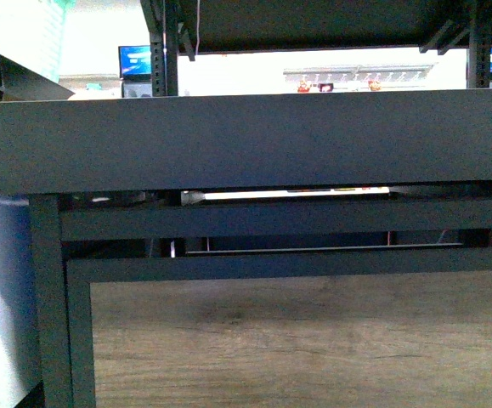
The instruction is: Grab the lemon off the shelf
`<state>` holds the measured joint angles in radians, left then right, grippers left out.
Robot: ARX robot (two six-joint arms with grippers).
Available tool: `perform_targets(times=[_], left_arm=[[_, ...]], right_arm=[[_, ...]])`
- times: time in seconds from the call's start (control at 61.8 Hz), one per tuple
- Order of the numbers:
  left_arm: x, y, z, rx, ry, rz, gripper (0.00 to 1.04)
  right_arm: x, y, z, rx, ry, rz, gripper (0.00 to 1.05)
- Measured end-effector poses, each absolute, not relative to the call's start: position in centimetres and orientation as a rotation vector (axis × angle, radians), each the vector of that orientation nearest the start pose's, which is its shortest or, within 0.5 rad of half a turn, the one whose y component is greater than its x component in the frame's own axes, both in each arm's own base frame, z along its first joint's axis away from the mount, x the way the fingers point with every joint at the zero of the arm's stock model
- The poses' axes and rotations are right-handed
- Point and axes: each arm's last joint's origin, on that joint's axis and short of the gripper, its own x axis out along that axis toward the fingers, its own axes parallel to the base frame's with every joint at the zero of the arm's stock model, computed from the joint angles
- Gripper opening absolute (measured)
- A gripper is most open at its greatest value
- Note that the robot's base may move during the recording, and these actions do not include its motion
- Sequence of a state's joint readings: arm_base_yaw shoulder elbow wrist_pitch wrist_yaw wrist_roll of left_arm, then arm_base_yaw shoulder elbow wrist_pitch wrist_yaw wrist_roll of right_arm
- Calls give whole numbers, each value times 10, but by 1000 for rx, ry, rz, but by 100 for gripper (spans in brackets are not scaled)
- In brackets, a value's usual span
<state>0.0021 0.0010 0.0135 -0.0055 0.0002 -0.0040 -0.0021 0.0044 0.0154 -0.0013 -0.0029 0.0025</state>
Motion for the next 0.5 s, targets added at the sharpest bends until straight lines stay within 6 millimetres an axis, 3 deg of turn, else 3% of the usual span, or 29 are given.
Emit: perform_targets(times=[0.502], left_arm=[[97,0,168,-4,-7,2,97]], right_arm=[[97,0,168,2,-10,0,97]])
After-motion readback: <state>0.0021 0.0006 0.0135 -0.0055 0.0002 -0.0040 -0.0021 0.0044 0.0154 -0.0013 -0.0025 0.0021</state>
